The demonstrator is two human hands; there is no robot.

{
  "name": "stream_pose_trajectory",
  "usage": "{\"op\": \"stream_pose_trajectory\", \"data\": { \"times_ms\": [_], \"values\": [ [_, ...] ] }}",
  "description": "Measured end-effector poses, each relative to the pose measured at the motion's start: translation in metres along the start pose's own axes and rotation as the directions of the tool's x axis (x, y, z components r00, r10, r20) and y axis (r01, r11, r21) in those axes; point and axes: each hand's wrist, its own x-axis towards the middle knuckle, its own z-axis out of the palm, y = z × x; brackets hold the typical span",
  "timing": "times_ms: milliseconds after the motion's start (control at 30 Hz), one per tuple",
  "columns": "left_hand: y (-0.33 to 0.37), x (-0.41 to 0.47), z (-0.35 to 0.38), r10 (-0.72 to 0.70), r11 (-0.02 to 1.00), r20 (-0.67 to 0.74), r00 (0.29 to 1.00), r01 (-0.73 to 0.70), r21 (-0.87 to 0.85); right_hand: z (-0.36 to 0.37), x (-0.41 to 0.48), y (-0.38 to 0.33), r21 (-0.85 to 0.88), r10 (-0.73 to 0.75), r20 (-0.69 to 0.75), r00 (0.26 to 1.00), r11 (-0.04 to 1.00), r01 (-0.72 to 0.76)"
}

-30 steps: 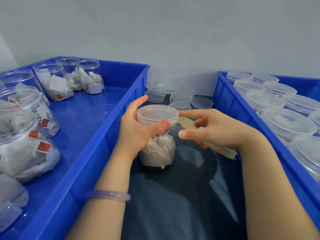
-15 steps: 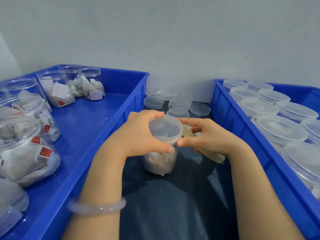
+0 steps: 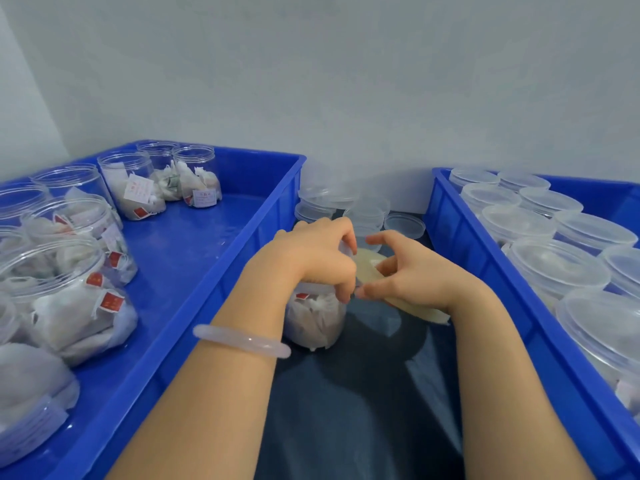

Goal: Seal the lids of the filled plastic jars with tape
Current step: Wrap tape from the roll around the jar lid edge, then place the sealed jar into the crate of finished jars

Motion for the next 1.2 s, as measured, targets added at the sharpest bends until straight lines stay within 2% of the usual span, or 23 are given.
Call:
{"op": "stream_pose_trajectory", "data": {
  "times_ms": [67,133,300,433,667,733,833,1067,1133,1200],
  "values": [
    [0.003,0.0,0.008,0.013,0.998,-0.111,0.994,-0.007,0.059,0.006,0.002,-0.003,-0.007,0.055,-0.037,0.998,0.998,-0.056],
    [0.003,0.0,0.012,0.044,0.996,-0.152,0.987,-0.032,0.08,0.01,0.004,-0.005,-0.037,0.072,-0.027,0.997,0.997,-0.073],
    [0.002,0.0,0.008,0.065,0.997,-0.104,0.992,-0.062,0.038,0.015,0.001,-0.005,0.029,0.045,-0.086,0.995,0.999,-0.043],
    [-0.002,0.004,0.006,0.073,0.99,-0.053,0.996,-0.066,0.124,0.011,-0.002,-0.005,-0.059,-0.018,-0.188,0.982,0.998,0.007],
    [-0.003,0.008,0.009,0.072,0.993,-0.083,0.994,-0.064,0.097,0.01,-0.005,-0.005,-0.142,-0.015,-0.302,0.953,0.989,-0.03],
    [-0.002,0.011,0.011,0.021,0.996,-0.175,0.984,-0.006,0.087,0.017,-0.006,-0.006,-0.127,0.023,-0.304,0.952,0.99,-0.065],
    [0.005,0.016,0.015,-0.068,0.994,-0.291,0.954,0.089,0.059,0.037,-0.015,-0.004,-0.193,0.06,-0.326,0.943,0.973,-0.128],
    [0.016,0.02,0.017,-0.18,0.981,-0.291,0.94,0.194,0.02,0.05,-0.037,-0.015,-0.212,0.116,-0.382,0.917,0.955,-0.209],
    [0.012,0.025,0.012,-0.238,0.969,-0.383,0.893,0.244,-0.034,0.062,-0.053,-0.022,-0.221,0.094,-0.375,0.922,0.957,-0.188],
    [0.009,0.026,0.006,-0.271,0.962,-0.441,0.855,0.252,-0.103,0.082,-0.066,-0.024,-0.194,0.046,-0.293,0.955,0.975,-0.106]
  ]
}}
